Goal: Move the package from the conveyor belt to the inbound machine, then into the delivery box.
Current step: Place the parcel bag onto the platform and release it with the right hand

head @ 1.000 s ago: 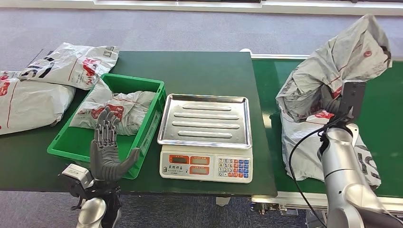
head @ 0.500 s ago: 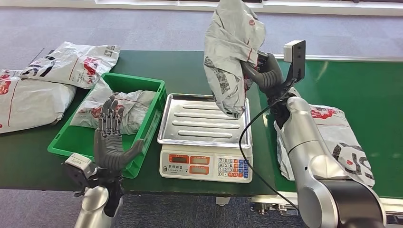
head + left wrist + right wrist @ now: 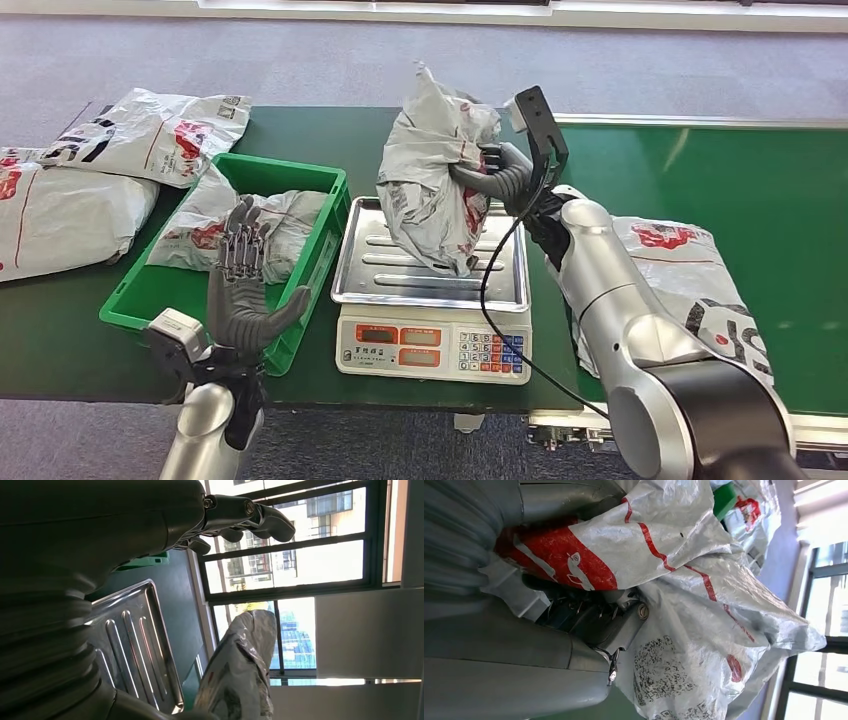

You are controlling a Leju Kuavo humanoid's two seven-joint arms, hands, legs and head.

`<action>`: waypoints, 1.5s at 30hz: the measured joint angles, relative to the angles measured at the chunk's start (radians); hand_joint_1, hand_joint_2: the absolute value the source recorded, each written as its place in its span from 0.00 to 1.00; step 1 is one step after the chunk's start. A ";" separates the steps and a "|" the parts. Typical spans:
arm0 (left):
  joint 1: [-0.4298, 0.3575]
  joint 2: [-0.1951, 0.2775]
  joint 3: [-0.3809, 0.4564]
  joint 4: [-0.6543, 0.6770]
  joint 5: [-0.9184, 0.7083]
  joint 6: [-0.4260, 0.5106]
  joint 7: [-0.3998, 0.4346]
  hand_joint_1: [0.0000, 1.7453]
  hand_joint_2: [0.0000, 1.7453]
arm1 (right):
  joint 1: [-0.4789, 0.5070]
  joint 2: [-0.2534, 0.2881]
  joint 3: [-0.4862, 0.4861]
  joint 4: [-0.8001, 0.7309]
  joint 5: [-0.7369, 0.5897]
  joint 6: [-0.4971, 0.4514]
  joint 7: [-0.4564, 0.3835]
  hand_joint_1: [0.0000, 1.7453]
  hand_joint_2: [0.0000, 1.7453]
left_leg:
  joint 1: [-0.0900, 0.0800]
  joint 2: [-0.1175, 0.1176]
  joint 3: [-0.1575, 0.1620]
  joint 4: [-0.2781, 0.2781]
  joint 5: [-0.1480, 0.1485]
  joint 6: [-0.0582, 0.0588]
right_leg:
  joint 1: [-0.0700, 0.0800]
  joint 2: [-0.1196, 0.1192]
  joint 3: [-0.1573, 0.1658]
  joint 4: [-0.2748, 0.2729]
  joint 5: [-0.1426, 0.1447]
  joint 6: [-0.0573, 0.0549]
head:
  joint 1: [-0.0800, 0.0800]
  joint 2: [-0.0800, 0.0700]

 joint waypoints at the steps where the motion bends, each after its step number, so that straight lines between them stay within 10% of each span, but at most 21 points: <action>1: 0.001 0.000 0.000 -0.002 0.000 0.000 0.000 0.00 1.00 | 0.000 0.000 0.000 0.006 0.001 -0.002 0.003 1.00 1.00 | 0.000 0.000 0.000 0.000 0.000 0.000 | 0.000 0.000 0.000 0.000 0.000 0.000 | 0.000 0.000; 18: 0.003 0.000 0.000 -0.007 -0.001 0.000 0.001 0.00 1.00 | -0.003 0.003 0.016 0.046 0.002 0.000 0.013 0.96 1.00 | 0.000 0.000 0.000 0.000 0.000 0.000 | 0.000 0.000 0.000 0.000 0.000 0.000 | 0.000 0.000; 23: 0.003 0.000 0.000 -0.007 -0.001 -0.004 0.007 0.00 1.00 | 0.003 0.003 0.027 0.063 0.029 0.051 0.086 0.00 1.00 | 0.000 0.000 0.000 0.000 0.000 0.000 | 0.000 0.000 0.000 0.000 0.000 0.000 | 0.000 0.000; 45: -0.007 -0.002 0.000 -0.006 -0.019 0.005 0.018 0.00 1.00 | 0.062 0.002 0.114 0.111 0.105 0.250 0.017 0.00 1.00 | 0.000 0.000 0.000 0.000 0.000 0.000 | 0.000 0.001 -0.001 0.000 0.000 0.000 | 0.000 0.000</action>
